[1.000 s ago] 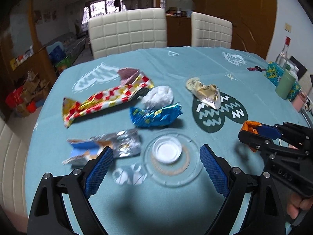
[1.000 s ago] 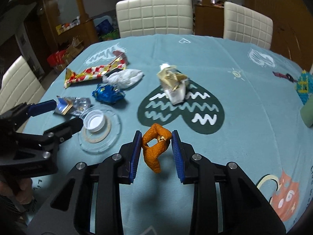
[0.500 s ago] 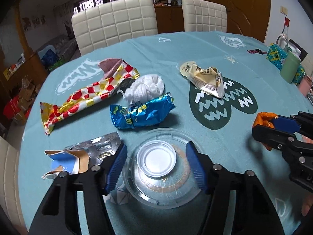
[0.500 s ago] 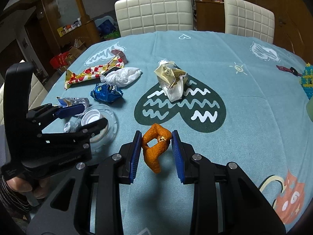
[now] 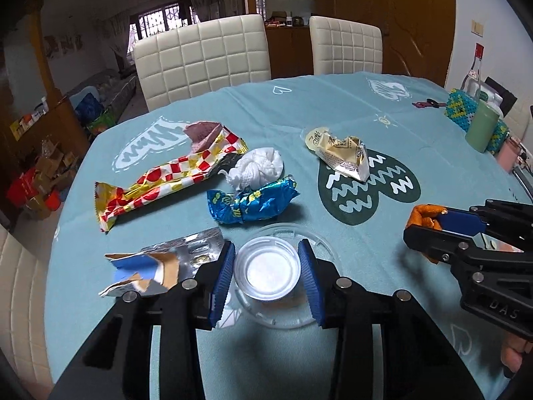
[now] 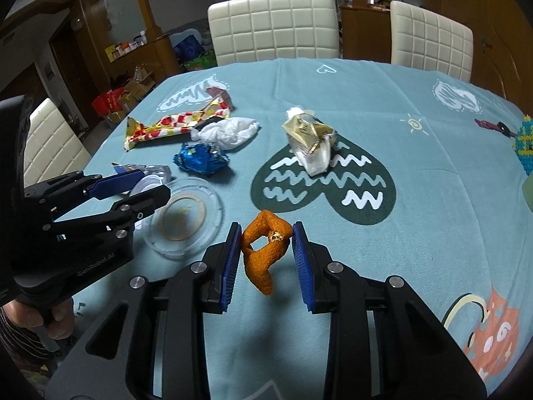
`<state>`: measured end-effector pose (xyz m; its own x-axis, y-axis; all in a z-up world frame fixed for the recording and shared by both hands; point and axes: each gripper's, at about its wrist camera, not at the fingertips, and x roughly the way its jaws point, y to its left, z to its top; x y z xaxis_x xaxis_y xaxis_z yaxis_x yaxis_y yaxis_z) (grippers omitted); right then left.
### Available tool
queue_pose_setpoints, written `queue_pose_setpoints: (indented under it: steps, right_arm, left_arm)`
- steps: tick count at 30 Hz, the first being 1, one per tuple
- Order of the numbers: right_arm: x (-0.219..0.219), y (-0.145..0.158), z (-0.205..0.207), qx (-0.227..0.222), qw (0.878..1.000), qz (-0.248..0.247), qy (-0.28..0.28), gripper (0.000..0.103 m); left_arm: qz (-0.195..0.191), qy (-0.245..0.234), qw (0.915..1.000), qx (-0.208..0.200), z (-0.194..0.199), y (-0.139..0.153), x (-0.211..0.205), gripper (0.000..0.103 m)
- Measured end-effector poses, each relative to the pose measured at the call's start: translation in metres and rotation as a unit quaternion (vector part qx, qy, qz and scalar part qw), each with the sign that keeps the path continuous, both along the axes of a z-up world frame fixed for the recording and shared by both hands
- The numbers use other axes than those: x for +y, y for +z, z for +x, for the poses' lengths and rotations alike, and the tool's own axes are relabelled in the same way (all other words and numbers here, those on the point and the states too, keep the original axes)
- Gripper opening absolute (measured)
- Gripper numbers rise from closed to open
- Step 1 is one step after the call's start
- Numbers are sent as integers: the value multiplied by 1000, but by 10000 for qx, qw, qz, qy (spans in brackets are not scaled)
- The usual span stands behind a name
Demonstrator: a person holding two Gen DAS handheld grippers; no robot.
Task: Collect trash
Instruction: 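Grasp the small clear plastic cup with the left gripper, then drop the clear cup into the bin with left gripper while right carries orange peel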
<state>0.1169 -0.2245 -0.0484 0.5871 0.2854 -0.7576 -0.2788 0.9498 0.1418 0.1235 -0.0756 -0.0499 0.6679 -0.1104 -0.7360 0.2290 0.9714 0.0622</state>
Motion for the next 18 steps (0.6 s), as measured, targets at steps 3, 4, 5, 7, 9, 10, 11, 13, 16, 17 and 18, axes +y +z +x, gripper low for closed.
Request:
queue_pose_setpoints:
  steps: [3,4,5,7,9,10,11,13,16,17,18]
  right_arm:
    - [5,6,-5,-61,10000,-12,45,34]
    - [8,9,-9,-99,9999,-16,75,34]
    - [11,11,-11,-129,9999,-23,96,34]
    - [15,17,-17,-201,9997,-40,142,34]
    - [20,21,-23,-266,9994,-51,195,34]
    - [22,22,-25,-293,9993,-61,216,34]
    - [24,23,-28,-326,9991,-77,244,34]
    - [28,23,-32,-355,9988,-127,300,34]
    - [30,10,-31,-295,9988,-192,343,34]
    - [29,2,-28,-226,9989,-259,311,34]
    - [29,-4,-25,-150,9991,-293,283,34]
  left_arm:
    - [14,24,10000,-85,-10,7,7,39]
    - [13,29,9999,-115,-15,10,9,39]
    - [18,42,9999,-143,-18,12,11,39]
    - [29,54,9998,-188,-25,16,15,39]
    - [30,74,9997,-235,-31,19,19,39]
    - [34,91,9996,-253,-33,20,20,39]
    - [36,107,9996,-267,-35,21,21,39]
    - [41,148,9995,-283,-40,22,24,39]
    - [70,276,9993,-258,-43,16,30,39]
    - [71,346,9992,-207,-43,12,32,39]
    - [59,413,9990,-128,-42,7,34,39]
